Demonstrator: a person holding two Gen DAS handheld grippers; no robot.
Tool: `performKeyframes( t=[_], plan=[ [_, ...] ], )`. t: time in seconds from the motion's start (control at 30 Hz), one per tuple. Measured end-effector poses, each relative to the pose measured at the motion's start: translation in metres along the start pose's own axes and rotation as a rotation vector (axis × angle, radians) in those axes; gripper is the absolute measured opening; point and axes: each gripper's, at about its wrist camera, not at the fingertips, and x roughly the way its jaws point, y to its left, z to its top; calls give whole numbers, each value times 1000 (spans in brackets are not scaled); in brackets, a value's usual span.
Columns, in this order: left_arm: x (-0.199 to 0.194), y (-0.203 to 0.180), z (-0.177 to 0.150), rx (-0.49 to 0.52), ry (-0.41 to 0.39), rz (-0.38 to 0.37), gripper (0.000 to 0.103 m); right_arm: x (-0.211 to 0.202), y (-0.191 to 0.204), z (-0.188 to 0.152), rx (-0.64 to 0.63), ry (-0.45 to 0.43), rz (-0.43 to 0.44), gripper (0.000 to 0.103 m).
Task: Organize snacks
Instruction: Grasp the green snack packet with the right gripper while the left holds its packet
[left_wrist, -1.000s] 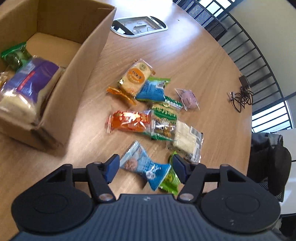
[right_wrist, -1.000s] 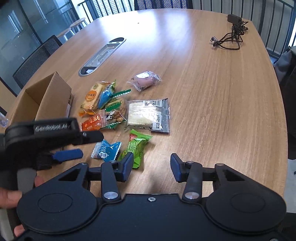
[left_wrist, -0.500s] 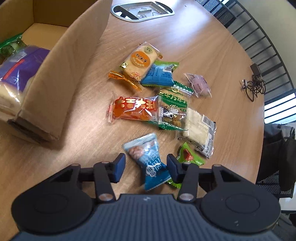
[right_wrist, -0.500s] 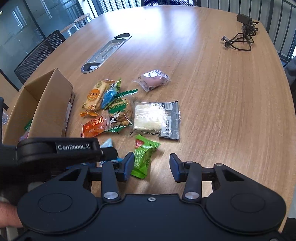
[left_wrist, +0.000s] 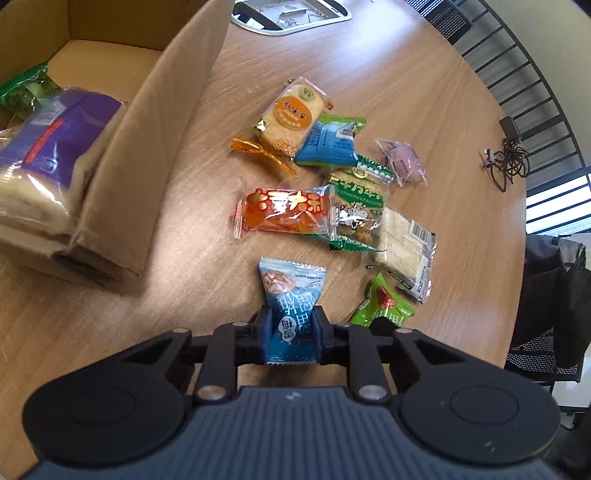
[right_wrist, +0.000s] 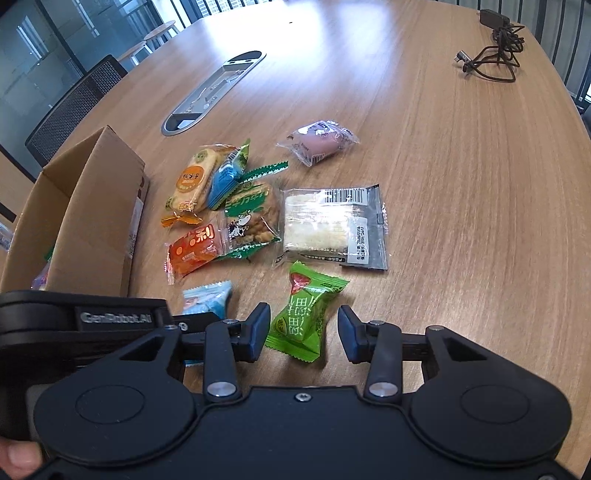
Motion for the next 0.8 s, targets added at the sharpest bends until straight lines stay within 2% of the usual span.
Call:
performKeyframes(
  t=[0.27, 0.33, 0.37, 0.4, 0.7, 0.8],
  plan=[
    [-24, -2, 5, 7, -20, -26, 21, 8, -4, -1, 47, -5, -3, 41],
    [-30, -2, 6, 13, -25, -28, 21, 10, -3, -1, 52, -2, 3, 37],
    [-33, -2, 6, 20, -31, -28, 21, 12, -1, -1, 52, 4, 5, 27],
    [-36, -3, 7, 27, -37, -27, 21, 13, 0, -2, 52, 13, 6, 24],
    [-62, -6, 7, 97, -87, -4, 21, -10, 12, -8, 75, -31, 13, 21],
    [-70, -7, 7, 118, -106, 2, 21, -22, 19, -12, 87, -55, -7, 21]
  ],
)
